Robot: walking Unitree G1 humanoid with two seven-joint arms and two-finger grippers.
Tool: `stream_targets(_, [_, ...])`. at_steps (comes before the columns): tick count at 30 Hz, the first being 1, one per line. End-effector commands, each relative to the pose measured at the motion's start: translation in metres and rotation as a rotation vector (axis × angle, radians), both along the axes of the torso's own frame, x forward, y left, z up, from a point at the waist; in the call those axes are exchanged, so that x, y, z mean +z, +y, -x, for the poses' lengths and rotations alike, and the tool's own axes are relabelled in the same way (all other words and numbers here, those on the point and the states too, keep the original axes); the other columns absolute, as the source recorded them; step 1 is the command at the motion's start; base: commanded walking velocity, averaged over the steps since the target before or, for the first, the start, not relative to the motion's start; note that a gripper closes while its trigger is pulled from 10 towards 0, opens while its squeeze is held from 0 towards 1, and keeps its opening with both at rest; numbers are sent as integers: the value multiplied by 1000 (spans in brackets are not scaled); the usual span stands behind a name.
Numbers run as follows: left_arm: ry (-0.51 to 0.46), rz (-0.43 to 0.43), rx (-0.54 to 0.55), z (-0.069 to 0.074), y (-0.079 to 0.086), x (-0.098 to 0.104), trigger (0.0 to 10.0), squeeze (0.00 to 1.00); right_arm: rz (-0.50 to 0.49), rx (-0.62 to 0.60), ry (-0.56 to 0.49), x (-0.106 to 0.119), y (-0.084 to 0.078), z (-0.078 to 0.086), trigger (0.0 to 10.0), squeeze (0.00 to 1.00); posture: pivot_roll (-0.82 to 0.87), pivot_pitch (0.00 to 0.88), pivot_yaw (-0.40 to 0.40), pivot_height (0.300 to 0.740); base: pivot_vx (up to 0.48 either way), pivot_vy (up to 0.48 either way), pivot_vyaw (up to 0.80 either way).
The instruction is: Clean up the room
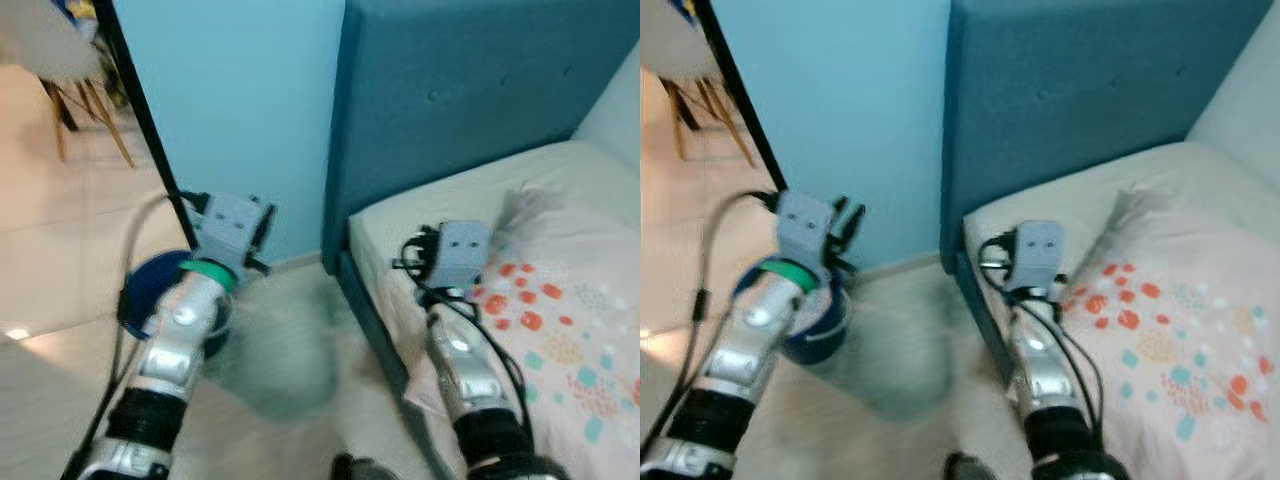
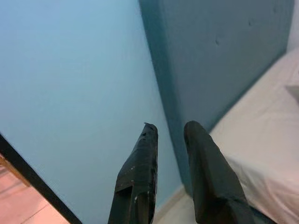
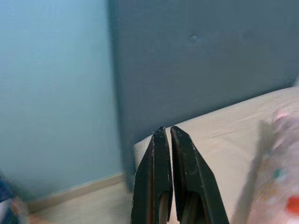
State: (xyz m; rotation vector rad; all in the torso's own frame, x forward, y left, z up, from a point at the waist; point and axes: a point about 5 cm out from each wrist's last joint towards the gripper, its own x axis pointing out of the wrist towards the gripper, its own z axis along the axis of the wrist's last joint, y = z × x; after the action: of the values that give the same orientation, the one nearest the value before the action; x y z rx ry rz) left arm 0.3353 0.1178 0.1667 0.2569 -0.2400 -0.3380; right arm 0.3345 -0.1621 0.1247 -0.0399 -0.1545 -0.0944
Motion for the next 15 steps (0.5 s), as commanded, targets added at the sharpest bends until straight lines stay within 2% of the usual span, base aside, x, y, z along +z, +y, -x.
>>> stream_targets(1, [23,-13,24,1,8,-7,10000,0,-8,15,8,-4,6,2,10000,0,36,50,40,740,480,0,0])
stream_targets(15, [29,-19,28,2,10,-10,10000,0,-14,14,7,-4,6,1,10000,0,40,43,41,740,479,0,0])
